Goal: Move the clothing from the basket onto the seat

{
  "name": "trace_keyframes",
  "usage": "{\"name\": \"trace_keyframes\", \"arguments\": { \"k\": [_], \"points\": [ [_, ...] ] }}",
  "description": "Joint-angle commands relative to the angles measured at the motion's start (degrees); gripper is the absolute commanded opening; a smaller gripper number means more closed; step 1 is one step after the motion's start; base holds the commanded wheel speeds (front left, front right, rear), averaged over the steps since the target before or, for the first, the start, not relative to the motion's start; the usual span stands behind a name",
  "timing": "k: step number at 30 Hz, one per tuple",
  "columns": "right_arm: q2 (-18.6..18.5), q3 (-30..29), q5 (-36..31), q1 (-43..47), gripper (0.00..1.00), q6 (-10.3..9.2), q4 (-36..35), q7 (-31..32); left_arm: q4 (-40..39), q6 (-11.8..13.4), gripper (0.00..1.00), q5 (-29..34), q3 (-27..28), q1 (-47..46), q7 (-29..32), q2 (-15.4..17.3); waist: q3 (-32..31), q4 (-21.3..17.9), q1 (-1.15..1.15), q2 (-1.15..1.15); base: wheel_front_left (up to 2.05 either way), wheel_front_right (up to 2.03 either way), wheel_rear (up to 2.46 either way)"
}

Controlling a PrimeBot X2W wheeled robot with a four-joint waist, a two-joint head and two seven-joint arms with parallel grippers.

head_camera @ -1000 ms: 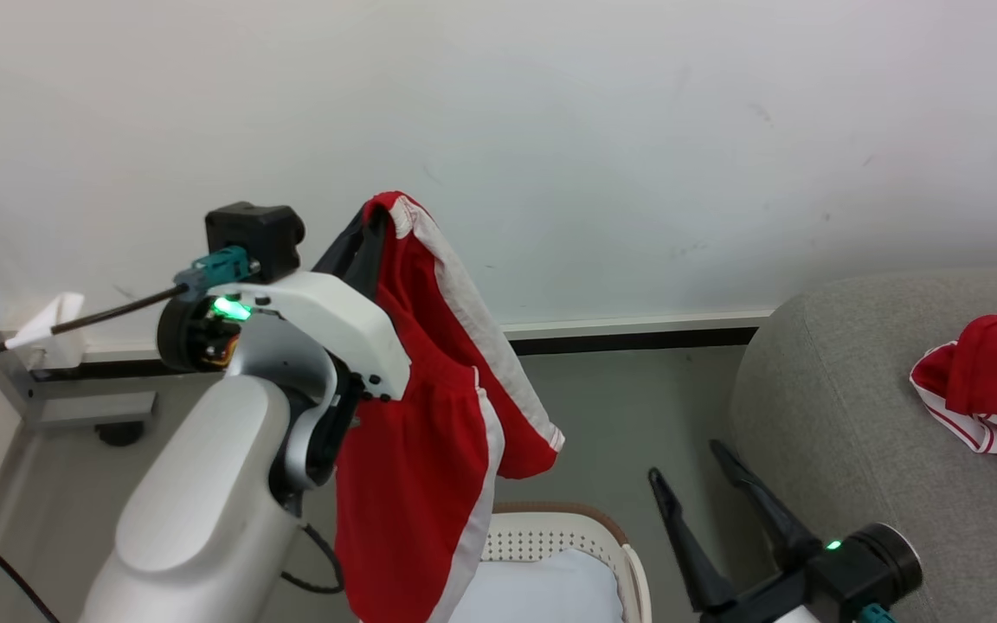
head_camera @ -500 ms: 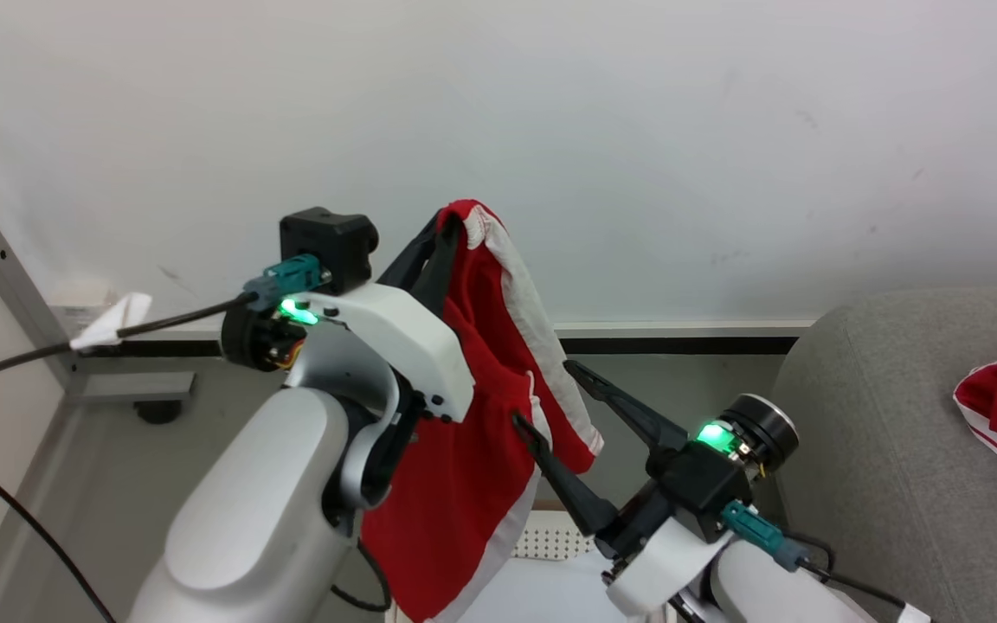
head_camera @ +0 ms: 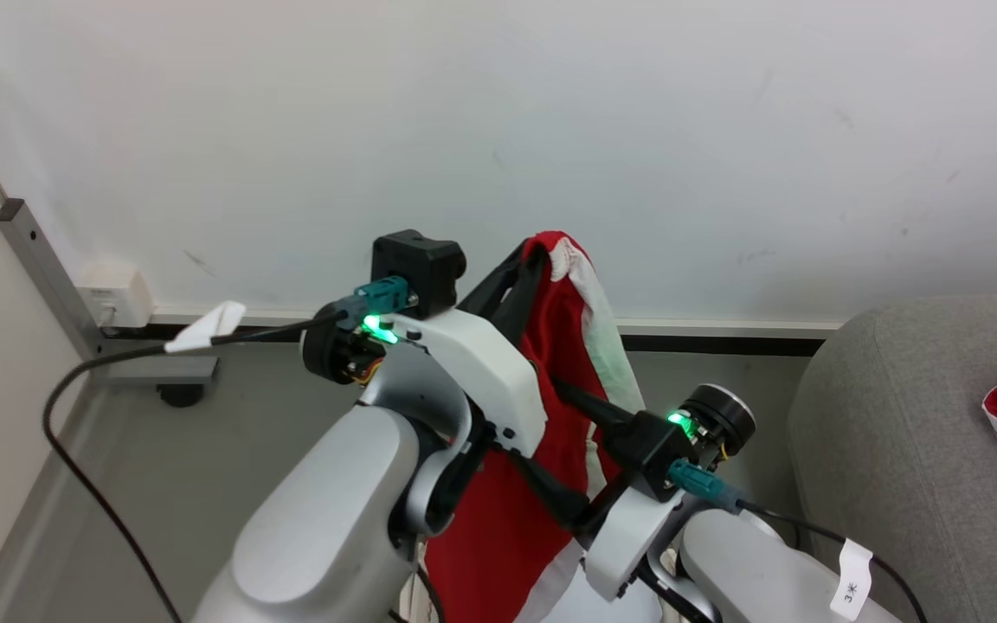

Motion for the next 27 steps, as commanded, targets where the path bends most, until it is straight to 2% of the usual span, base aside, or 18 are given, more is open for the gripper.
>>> {"name": "trace_keyframes", "arguments": {
  "k": [1, 9, 10, 11, 19, 20, 21, 22, 23, 27],
  "points": [
    [0.0, 0.2, 0.8, -1.1, 1.00, -0.13, 0.8, 0.0, 0.2, -0.1, 0.00, -0.1, -0.4, -0.3, 0.0, -0.4, -0.1, 0.2, 0.00, 0.00, 0.00, 0.00, 0.00],
    [-0.1, 0.6, 1.8, -2.3, 1.00, -0.13, 5.4, 0.0, 0.2, -0.2, 0.00, -0.6, -2.3, 0.4, -0.2, -1.6, -0.3, 0.9, 0.00, 0.00, 0.00, 0.00, 0.00],
    [0.0, 0.9, 2.1, -2.4, 0.37, -0.13, 5.8, 0.0, 0.2, -0.2, 0.00, -0.8, -2.4, 0.4, -0.2, -1.7, -0.3, 1.0, 0.00, 0.00, 0.00, 0.00, 0.00],
    [0.0, 1.4, 2.7, -2.4, 0.00, -0.13, 5.8, 0.0, 0.1, -0.2, 0.00, -0.9, -2.4, 0.4, -0.2, -1.7, -0.3, 1.1, 0.00, 0.00, 0.00, 0.00, 0.00],
    [0.0, 1.9, 5.6, -3.1, 0.00, -0.13, 5.1, 0.0, 0.6, 1.1, 0.00, -1.1, -1.0, 0.7, -0.8, -0.5, 0.0, 0.2, 0.00, 0.00, 0.00, 0.00, 0.00],
    [0.0, 1.4, 5.9, -3.1, 0.00, -0.13, 4.8, 0.0, 0.7, 1.3, 0.11, -1.1, -0.8, 0.8, -1.2, -0.3, 0.0, 0.1, 0.00, 0.00, 0.00, 0.00, 0.00],
    [0.0, 1.1, 6.1, -3.0, 0.00, -0.13, 4.5, 0.0, 0.9, 1.6, 0.33, -1.0, -0.5, 1.0, -1.7, -0.2, 0.1, -0.2, 0.00, 0.00, 0.00, 0.00, 0.00],
    [0.0, 0.6, 6.0, -3.1, 0.00, -0.13, 4.2, 0.0, 0.9, 1.9, 0.71, -0.8, -0.2, 1.1, -2.3, 0.0, 0.2, -0.4, 0.00, 0.00, 0.00, 0.00, 0.00],
    [0.0, 0.1, 6.0, -3.2, 0.00, -0.13, 3.9, 0.0, 1.1, 1.9, 1.00, -0.7, -0.1, 1.3, -2.7, 0.2, 0.2, -0.6, 0.00, 0.00, 0.00, 0.00, 0.00],
    [0.0, -1.7, 6.0, -3.3, 0.00, -0.13, 3.4, 0.0, 1.9, 2.2, 1.00, -0.3, 0.1, 2.4, -3.7, 1.2, 0.5, -1.3, 0.00, 0.00, 0.00, 0.00, 0.00]
  ]
}}
